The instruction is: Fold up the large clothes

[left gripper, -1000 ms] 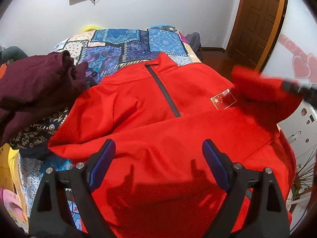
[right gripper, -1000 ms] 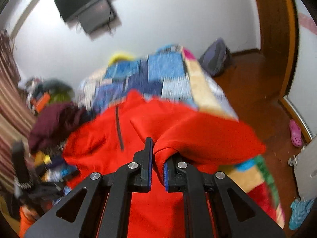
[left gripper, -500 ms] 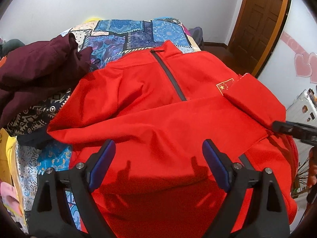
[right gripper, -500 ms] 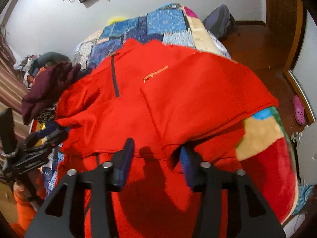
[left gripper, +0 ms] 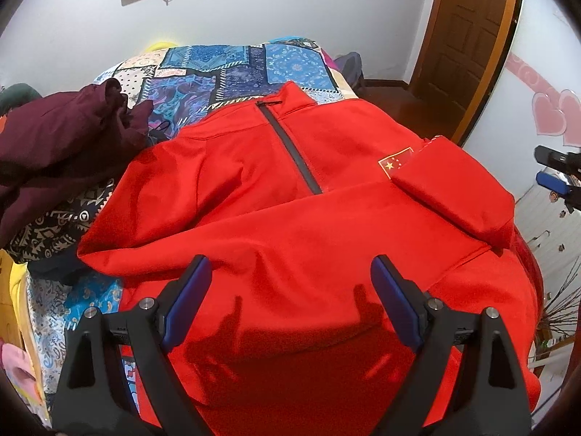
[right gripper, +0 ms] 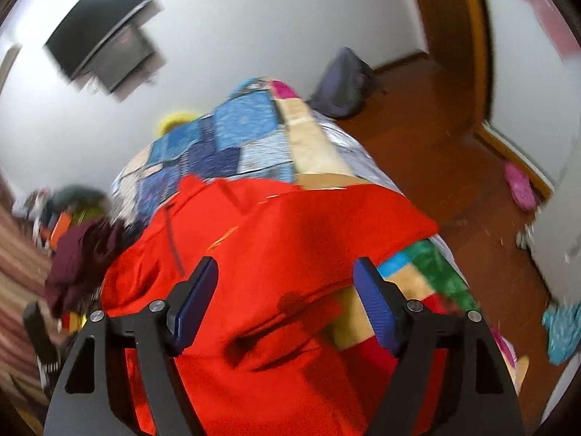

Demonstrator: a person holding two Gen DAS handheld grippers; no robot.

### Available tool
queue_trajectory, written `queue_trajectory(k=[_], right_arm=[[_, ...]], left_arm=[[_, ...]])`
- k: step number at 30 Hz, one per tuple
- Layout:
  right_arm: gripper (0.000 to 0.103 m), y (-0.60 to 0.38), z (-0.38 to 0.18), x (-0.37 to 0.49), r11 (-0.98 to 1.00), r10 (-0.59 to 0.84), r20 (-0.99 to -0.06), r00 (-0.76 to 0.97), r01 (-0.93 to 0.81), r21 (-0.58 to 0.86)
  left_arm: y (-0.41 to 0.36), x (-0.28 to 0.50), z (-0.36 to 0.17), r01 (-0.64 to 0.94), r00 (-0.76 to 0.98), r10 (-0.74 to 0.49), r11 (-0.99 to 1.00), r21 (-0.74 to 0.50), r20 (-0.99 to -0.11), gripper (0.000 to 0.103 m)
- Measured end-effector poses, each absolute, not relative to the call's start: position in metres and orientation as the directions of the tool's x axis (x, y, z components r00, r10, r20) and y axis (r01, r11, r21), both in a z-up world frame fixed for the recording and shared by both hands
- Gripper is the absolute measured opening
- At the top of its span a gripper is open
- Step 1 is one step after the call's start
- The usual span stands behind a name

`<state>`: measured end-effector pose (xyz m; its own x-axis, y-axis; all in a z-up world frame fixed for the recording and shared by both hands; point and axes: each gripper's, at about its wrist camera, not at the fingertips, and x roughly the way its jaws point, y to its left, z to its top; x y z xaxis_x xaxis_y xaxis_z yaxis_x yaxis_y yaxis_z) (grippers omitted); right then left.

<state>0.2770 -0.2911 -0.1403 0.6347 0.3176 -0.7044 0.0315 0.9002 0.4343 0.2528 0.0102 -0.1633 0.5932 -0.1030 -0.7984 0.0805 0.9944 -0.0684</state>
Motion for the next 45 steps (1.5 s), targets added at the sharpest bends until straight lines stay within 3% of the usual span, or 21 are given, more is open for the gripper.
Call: queue_trajectory(k=[5,9,22,23,28,32,38,45], right_arm=[[0.074,-0.324,-0.181,0.303,0.834,0.323,-0.750,0.577,0.200,0.513],[0.074,-0.340,-0.222,0.322,0.741,0.420,-0.753,0.506,0.288,0.607],[0.073,-0.350,-0.267,0.378,0.712,0.383,-0.788,0.482,0.390,0.585],[0.070,-0.351,-0.268,0.379,0.712,0.374,-0.791,0.484,0.397,0.579],[0.008,-0.354,-0.262,0.378,0.730,0.339,-0.808,0.481,0.407,0.549],[0.006,-0.349,-0.233,0.364,0.738,0.367,-0.764,0.530,0.334,0.586],[0.005,-0.301,-0.139,0.337,0.871,0.331,-0.692,0.641,0.075,0.486],[0.005,-0.228,-0.049,0.291,0.867,0.466,-0.554,0.690,-0.231,0.442]], left_arm=[[0.009,0.259,-0.169,0.075,0.580,-0.107,0.994,-0.078,-0.808,0.089],[0.009,0.266,-0.180,0.066,0.556,-0.104,0.994,-0.082,-0.825,0.089],[0.011,0.279,-0.206,0.039,0.502,-0.097,0.995,-0.089,-0.859,0.089],[0.011,0.279,-0.206,0.039,0.504,-0.095,0.995,-0.087,-0.859,0.089],[0.013,0.277,-0.201,0.037,0.517,-0.081,0.997,-0.072,-0.852,0.089],[0.017,0.270,-0.190,0.029,0.538,-0.075,0.997,-0.070,-0.840,0.089],[0.026,0.256,-0.172,0.014,0.580,-0.075,0.997,-0.082,-0.811,0.089],[0.045,0.235,-0.155,-0.009,0.621,-0.077,0.994,-0.105,-0.780,0.089]])
